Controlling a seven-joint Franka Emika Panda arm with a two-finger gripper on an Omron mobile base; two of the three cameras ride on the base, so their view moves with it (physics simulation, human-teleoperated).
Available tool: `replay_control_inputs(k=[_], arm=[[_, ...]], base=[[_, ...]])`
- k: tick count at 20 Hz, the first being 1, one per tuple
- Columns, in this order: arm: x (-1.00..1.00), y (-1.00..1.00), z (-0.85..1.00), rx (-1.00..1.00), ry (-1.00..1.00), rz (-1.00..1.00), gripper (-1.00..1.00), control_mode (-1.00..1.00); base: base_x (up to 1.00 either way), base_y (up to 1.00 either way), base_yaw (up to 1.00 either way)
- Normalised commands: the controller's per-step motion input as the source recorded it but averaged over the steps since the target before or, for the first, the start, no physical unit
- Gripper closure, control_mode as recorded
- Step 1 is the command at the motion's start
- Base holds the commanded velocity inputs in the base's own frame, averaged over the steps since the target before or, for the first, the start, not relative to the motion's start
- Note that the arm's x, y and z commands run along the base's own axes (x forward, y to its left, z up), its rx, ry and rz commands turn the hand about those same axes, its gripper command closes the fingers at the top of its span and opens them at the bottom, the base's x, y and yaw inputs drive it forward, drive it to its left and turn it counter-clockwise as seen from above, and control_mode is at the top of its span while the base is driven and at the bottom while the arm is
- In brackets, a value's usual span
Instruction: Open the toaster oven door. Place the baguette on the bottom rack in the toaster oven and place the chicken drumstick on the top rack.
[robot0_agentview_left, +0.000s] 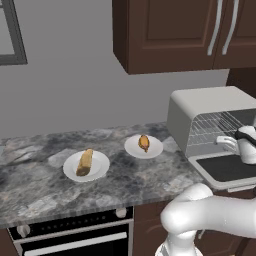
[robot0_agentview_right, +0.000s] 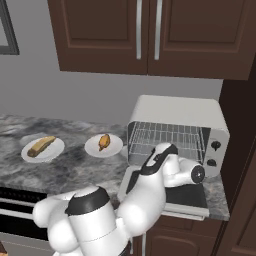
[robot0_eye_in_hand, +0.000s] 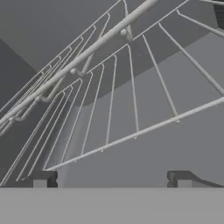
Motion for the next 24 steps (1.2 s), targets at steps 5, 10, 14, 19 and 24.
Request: replay_control_inputs(k=[5, 10, 14, 19, 24], arm=[[0.26, 0.0, -0.23, 0.0, 0.0, -0.01, -1.0, -1.0], [0.2, -0.06, -0.23, 0.04, 0.04, 0.0, -1.0, -1.0], [0.03, -0.06, -0.36, 0.07, 0.04, 0.0, -1.0, -1.0], [0.0, -0.01, -0.44, 0.03, 0.0, 0.0, -1.0, -1.0], [0.0, 0.0, -0.49, 0.0, 0.0, 0.0, -1.0, -1.0]], base=[[0.0, 0.0, 0.0], [0.0, 0.0, 0.0], [0.0, 0.0, 0.0], [0.0, 0.0, 0.0], [0.0, 0.0, 0.0]])
